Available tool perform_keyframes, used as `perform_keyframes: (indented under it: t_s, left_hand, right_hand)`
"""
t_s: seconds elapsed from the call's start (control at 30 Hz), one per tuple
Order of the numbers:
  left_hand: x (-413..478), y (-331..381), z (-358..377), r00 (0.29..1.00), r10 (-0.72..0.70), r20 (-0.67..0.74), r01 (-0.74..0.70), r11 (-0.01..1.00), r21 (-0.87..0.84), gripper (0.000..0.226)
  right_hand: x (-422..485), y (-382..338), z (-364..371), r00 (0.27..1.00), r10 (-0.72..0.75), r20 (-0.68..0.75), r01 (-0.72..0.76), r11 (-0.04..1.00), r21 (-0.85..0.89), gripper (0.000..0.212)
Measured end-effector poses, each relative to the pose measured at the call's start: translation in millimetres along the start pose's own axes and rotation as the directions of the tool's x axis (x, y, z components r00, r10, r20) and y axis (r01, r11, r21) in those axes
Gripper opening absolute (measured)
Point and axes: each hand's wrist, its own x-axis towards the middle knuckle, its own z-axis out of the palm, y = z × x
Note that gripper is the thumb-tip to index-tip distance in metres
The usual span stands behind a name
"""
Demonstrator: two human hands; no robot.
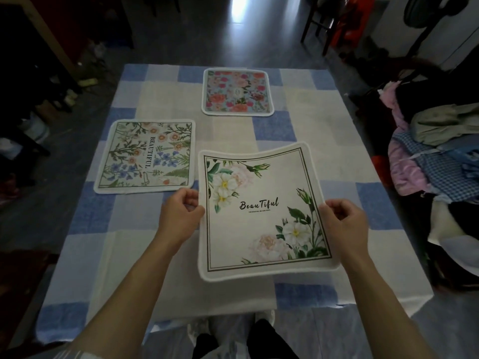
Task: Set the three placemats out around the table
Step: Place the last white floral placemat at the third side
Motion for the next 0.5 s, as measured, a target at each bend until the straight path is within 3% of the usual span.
perform_keyframes:
  t_s: [0.5]
  left_hand:
    - [0, -60, 21, 0.993, -0.114, -0.018, 0.115, 0.983, 0.142, 0.02]
  right_hand:
    - [-5, 59, 28, 0.995, 0.086, 0.058, -0.078, 0.989, -0.129, 0.006]
